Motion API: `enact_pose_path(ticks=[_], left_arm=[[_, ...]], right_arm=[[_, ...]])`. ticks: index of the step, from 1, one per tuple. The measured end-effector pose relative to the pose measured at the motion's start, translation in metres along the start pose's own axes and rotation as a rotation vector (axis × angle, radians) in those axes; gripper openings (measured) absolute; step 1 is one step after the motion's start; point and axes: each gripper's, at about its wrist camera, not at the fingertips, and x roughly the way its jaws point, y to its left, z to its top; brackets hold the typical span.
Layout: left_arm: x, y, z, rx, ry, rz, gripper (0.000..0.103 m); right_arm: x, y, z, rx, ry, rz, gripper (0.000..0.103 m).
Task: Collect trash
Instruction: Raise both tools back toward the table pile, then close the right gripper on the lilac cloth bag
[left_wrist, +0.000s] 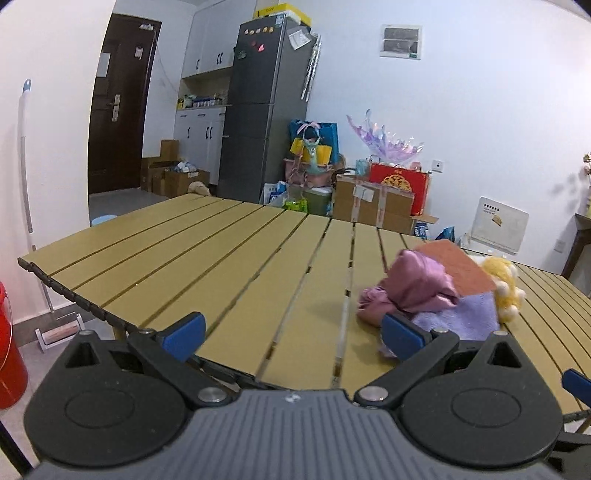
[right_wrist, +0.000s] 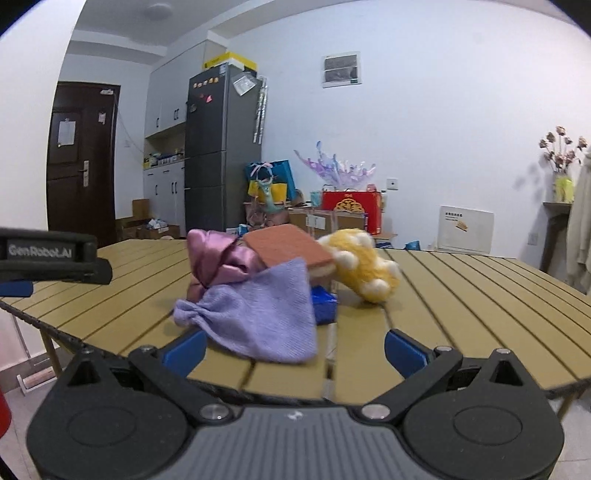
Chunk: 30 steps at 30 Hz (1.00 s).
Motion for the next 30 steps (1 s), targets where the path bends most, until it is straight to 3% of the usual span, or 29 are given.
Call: enact_pose_path(ticks=[6, 15, 20, 24, 30], left_arm=[[0.019, 0.016, 0.012, 0.011, 0.022, 0.028, 0.103], [0.039, 0.038, 0.019, 0.005, 0.058, 0.056, 0.103], [0.043, 0.044, 0.019, -0.015, 0.084, 0.065, 0.103], [0.042, 0.044, 0.018, -0.014, 0.085, 0.063, 0.103], [0.041, 0.042, 0.015, -0.007, 0.081, 0.061, 0.103]], right_arm=[[0.035, 0.022, 0.003, 0.002, -0.026, 0.033, 0.103], [0.079, 0.047, 0.009, 0.038, 0.007, 0.099, 0.103], [0.094, 0.066, 0.009, -0.046, 0.018, 0.036, 0.101], [0.095, 0.072, 0.005, -0.071, 0.003, -0.014, 0.085], [0.092, 0.066, 0.003, -0.069, 0.020, 0.009, 0.068]])
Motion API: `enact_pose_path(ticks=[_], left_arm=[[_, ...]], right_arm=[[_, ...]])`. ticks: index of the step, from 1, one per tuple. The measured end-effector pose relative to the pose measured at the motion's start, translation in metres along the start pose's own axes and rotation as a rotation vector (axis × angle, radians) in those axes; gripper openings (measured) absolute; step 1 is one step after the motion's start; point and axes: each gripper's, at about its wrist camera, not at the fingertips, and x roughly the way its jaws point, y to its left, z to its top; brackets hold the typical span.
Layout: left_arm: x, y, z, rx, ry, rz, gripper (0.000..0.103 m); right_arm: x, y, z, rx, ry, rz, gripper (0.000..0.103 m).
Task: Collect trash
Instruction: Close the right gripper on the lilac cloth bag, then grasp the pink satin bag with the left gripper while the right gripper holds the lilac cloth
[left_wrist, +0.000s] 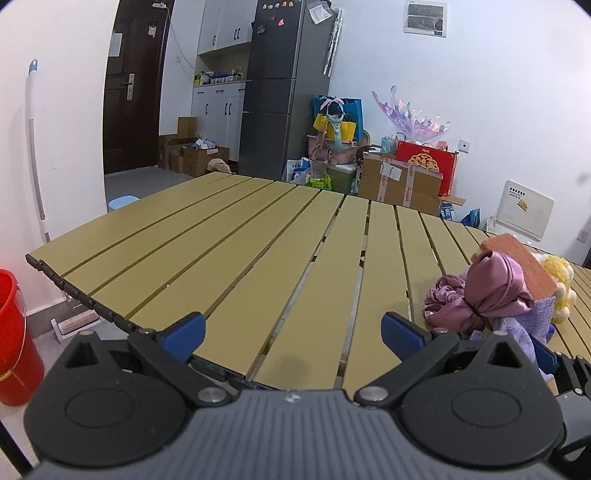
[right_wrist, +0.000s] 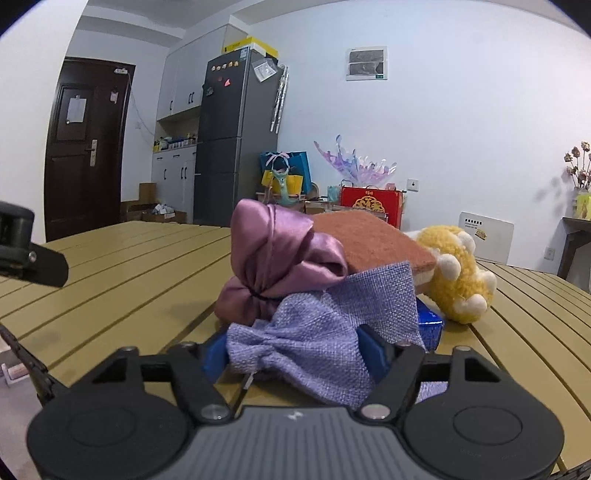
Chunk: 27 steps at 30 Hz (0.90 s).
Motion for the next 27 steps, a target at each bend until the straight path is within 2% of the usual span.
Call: enact_pose_path(ticks=[2, 6, 9, 20, 27], left_arm=[[0.001, 0.000, -0.001, 0.001, 0.006, 0.000, 0.103], [0.002, -0.002, -0.002, 0.012, 0.013, -0.004, 0.103], [0.002, -0.004, -0.002, 0.013, 0.011, -0.005, 0.103], [0.000, -0.017, 0.003, 0.016, -0.001, -0.022, 0.103], [-0.002, -0.043, 0.003, 0.036, -0.008, -0.065, 0.103]], right_arm=[[0.000, 0.001, -0.001, -0.011, 0.008, 0.000, 0.065], [-0.001, -0.005, -0.001, -0.003, 0.020, 0.022, 0.042], [-0.003, -0.010, -0.001, 0.009, 0.018, 0.026, 0.038], [-0.030, -0.036, 0.004, 0.045, -0.029, 0.047, 0.036], [-0.052, -0.059, 0.009, 0.043, -0.082, 0.019, 0.036]])
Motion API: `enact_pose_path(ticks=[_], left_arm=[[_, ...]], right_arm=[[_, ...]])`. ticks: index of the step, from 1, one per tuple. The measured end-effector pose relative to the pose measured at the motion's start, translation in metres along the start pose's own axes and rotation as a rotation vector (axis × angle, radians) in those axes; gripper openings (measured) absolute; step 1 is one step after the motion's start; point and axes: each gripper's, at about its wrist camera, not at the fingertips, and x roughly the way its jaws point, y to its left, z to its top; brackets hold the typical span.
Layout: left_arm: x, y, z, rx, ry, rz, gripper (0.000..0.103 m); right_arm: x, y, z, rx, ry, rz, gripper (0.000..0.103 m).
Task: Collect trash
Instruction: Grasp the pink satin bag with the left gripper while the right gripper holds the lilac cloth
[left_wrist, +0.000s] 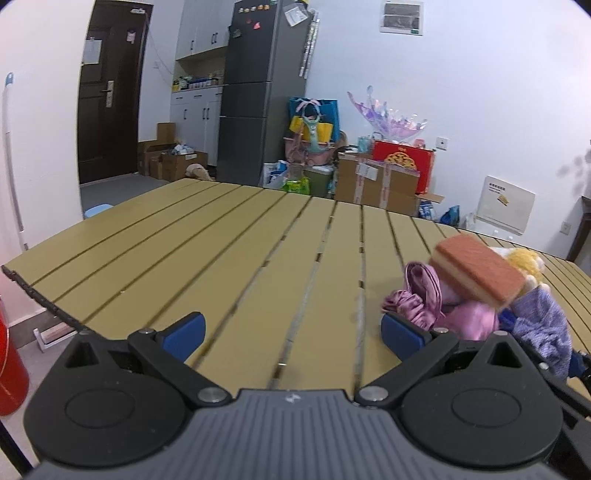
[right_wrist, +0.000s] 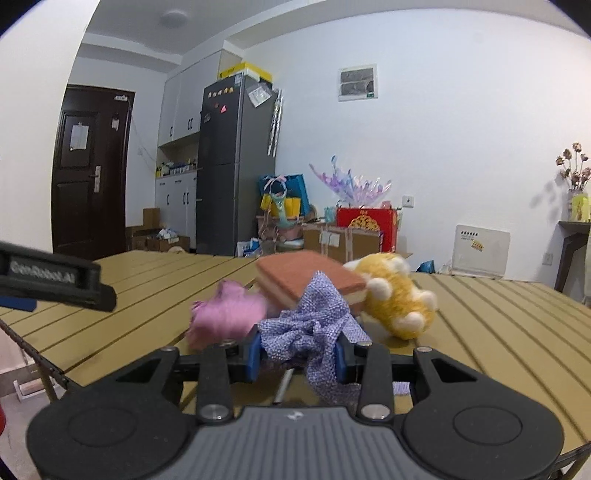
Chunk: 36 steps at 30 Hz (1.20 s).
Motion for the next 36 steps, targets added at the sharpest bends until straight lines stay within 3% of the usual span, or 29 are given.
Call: enact_pose_path(ticks=[15, 24, 31, 36], left_arm=[[0.006, -0.075, -0.008, 0.001, 0.031, -0.137, 0.103], [0.038, -0.115, -0.018, 0.028, 0.111, -0.059, 0.103], [0.058, -0.117, -0.026, 0.046, 0.144, 0.026, 0.103], [0.058, -0.109, -0.027, 0.040, 0.135, 0.001, 0.103]], right_arm=[[-0.015, -0.071, 0.001, 0.037, -0.016, -0.125, 0.036], [-0.006, -0.091, -0.006, 0.048, 0.013, -0.168, 0.036], [0.008, -0.100, -0.016, 0.050, 0.045, -0.192, 0.036], [0.011, -0.098, -0.016, 0.065, 0.048, -0.194, 0.036]])
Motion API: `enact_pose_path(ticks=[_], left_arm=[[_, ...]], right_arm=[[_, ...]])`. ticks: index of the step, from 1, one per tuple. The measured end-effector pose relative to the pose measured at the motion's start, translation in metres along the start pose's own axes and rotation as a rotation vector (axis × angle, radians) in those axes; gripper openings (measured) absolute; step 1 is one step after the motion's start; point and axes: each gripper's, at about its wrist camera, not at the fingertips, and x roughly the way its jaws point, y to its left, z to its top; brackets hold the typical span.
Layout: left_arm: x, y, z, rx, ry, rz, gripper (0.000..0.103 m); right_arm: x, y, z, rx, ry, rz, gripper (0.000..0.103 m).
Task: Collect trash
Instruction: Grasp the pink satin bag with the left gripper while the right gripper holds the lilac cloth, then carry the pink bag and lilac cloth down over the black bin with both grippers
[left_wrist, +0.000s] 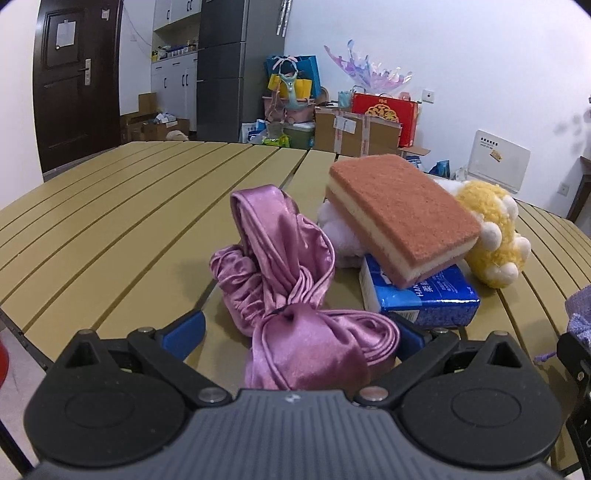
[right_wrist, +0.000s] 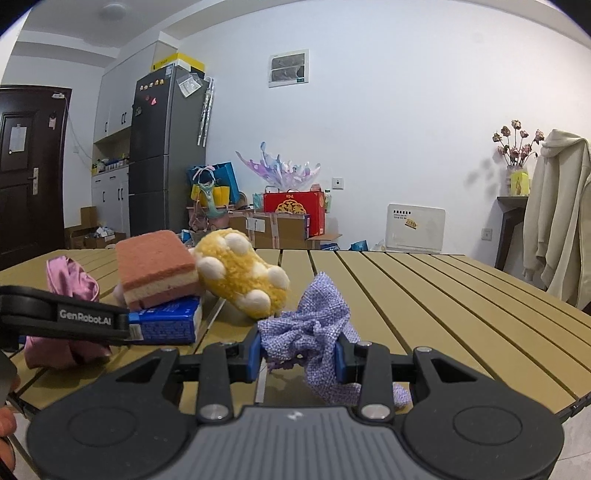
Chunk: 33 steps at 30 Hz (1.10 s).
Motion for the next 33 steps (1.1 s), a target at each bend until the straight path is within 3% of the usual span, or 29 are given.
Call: enact_pose_path(ticks=[2, 6, 9, 16, 27, 33], left_arm=[[-0.001, 0.003, 0.000, 0.000, -0.004, -0.009, 0.097], [-0.006, 0.010, 0.000, 0.004, -0.017, -0.031, 0.067], [-0.007, 0.017, 0.000, 0.005, -0.023, -0.042, 0.059], [-0.010, 0.024, 0.003, -0.013, -0.030, -0.038, 0.056], [-0.046, 0.029, 0.007, 0.028, -0.145, -0.063, 0.054], [-0.066, 0.029, 0.007, 0.027, -0.162, -0.080, 0.054]], right_arm=[[0.000, 0.000, 0.000, 0.000, 0.000, 0.002, 0.036], [0.001, -0.001, 0.000, 0.000, -0.003, 0.005, 0.036], [0.000, -0.001, 0.000, -0.001, -0.004, 0.006, 0.036], [-0.001, -0.002, 0.000, -0.001, -0.006, 0.011, 0.036], [-0.013, 0.006, 0.006, -0.017, -0.021, 0.043, 0.036], [-0.036, 0.007, 0.016, -0.022, -0.043, 0.053, 0.036]])
